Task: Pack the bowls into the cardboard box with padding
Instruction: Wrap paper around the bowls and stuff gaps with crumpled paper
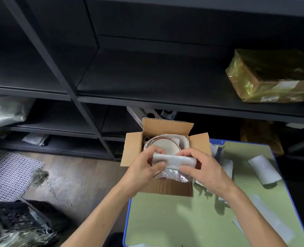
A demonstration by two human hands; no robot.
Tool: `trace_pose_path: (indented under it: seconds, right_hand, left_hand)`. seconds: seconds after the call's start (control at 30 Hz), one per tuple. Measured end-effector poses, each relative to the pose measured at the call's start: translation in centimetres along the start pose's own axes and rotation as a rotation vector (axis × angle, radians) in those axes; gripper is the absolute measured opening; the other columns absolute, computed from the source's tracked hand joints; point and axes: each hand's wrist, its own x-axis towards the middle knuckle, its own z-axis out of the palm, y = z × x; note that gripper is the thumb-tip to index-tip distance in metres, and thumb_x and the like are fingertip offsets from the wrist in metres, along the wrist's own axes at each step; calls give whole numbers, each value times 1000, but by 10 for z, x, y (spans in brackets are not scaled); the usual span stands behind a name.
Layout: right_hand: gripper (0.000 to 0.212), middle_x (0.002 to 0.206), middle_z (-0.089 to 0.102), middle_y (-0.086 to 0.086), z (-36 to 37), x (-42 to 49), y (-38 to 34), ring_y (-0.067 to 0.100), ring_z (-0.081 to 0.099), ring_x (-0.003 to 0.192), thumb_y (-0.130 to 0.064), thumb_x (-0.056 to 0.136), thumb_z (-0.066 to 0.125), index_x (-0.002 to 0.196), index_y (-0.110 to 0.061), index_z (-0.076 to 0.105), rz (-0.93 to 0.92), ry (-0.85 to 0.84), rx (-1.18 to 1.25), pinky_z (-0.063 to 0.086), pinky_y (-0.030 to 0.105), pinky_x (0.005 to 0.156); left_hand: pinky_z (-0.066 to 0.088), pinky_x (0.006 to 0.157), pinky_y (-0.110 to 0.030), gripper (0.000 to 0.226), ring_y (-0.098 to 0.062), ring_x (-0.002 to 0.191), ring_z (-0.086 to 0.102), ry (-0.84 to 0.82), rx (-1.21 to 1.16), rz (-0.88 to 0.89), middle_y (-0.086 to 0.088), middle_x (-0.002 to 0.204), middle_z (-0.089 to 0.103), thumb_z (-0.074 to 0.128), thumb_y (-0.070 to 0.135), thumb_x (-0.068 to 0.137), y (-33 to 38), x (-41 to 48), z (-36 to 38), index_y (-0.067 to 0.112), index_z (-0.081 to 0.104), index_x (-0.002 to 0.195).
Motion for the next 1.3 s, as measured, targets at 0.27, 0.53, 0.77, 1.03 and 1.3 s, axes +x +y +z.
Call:
trace_pose_path:
  seconds: [0.27,0.53,0.77,1.03,1.3]
  right_hand:
    - [28,88,67,-6,21,4,-14,14,62,75,4,94,55,97,-22,66,1,3,50,49,16,69]
    - [35,103,58,3,30,-7,-7,11,52,83,-28,82,75,111,-29,56,96,-192,149,42,22,73]
    - [31,100,68,-6,40,7,-14,9,63,84,-17,86,75,107,-33,60,80,-24,59,55,27,73]
    - [26,92,72,-2,44,19,-22,16,67,69,-20,84,77,107,-31,70,147,-164,-12,58,31,66]
    - [15,79,72,3,41,34,-26,17,67,61,-16,86,73,90,-29,74,165,-170,-61,57,30,59]
  left_hand:
    - [59,85,-34,30,-26,85,71,-92,-187,-85,-4,94,70,52,-13,94,0,-1,-28,9,72,90]
    - [54,70,-24,30,-19,73,68,-100,-66,-52,-5,84,69,50,-20,87,-3,-4,-39,0,72,87]
    - [54,90,-27,22,-17,97,67,-214,35,-27,1,110,71,65,3,90,-10,-13,-49,18,74,102]
    - [55,70,-38,27,-20,77,61,-46,204,28,4,94,67,70,17,91,-25,-16,-46,36,61,108]
    - [53,67,-34,8,-5,66,60,111,363,26,10,76,67,69,35,90,-33,-15,-39,37,67,98]
